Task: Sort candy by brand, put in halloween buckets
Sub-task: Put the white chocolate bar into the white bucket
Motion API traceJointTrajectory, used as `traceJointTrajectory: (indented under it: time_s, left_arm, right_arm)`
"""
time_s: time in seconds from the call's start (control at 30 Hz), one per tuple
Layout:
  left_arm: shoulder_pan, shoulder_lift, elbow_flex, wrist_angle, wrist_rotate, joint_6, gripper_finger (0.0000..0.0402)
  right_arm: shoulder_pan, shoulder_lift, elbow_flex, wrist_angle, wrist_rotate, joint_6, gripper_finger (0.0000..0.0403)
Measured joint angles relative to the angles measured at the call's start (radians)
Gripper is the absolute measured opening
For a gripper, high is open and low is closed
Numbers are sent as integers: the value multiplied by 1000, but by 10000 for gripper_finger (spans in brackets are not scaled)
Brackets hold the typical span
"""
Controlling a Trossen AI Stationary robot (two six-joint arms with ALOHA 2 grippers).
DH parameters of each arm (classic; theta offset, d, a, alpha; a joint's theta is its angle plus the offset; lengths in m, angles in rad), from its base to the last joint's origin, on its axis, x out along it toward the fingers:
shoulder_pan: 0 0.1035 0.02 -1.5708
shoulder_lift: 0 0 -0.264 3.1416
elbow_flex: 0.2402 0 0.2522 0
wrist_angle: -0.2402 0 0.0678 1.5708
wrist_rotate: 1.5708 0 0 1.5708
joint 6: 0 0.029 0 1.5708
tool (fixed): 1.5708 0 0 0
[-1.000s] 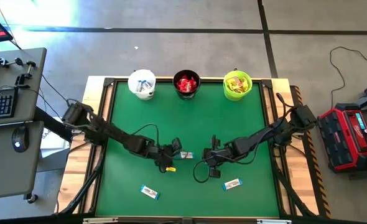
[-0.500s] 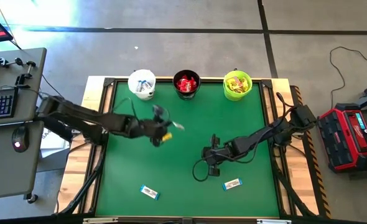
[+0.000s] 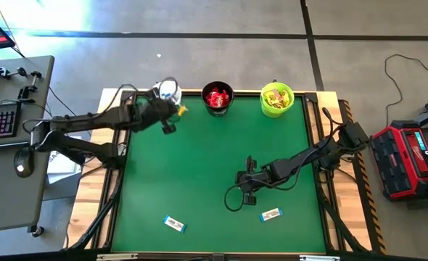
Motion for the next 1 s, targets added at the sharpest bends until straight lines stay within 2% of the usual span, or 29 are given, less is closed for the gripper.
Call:
traceJointTrajectory:
  time_s: [0.23, 0.4, 0.7, 1.0]
  left_arm:
    - [266, 26, 7, 3, 150, 7, 0]
    - [396, 116, 71, -34, 247, 25, 0]
    - [516, 330, 211, -90, 279, 61, 0]
    - [555, 420, 220, -141, 382, 114, 0]
  right_arm:
    - [0, 0, 0, 0, 0, 3, 67]
    - [0, 0, 0, 0, 0, 1, 67]
    - [0, 0, 0, 0, 1, 3, 67]
    - [0, 0, 0, 0, 1, 0, 67]
